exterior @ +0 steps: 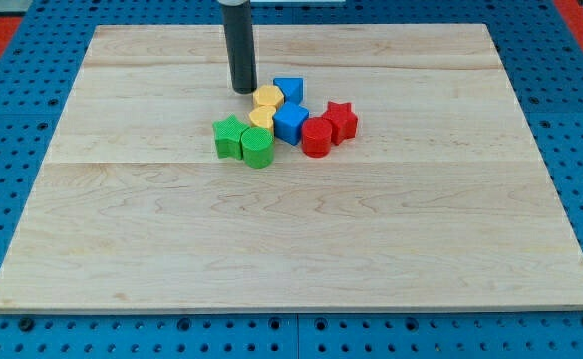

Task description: Push the green star along with the green circle slightly down and right

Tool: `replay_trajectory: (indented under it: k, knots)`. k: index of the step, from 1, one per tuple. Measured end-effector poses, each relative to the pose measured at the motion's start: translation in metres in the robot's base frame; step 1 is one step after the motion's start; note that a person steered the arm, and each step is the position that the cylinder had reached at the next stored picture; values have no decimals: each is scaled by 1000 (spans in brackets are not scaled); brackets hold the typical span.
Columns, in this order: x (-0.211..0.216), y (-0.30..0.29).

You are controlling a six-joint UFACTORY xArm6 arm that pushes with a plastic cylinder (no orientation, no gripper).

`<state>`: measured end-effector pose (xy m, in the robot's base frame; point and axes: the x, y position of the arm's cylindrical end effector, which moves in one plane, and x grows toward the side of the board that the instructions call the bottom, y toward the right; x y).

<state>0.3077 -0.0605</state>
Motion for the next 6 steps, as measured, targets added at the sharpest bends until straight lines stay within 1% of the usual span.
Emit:
replay_trajectory:
  k: [1,2,4,5,6]
  knots:
    - [4,7]
    - [19,12]
    - [22,9]
    - [22,-8]
    - [46,-43]
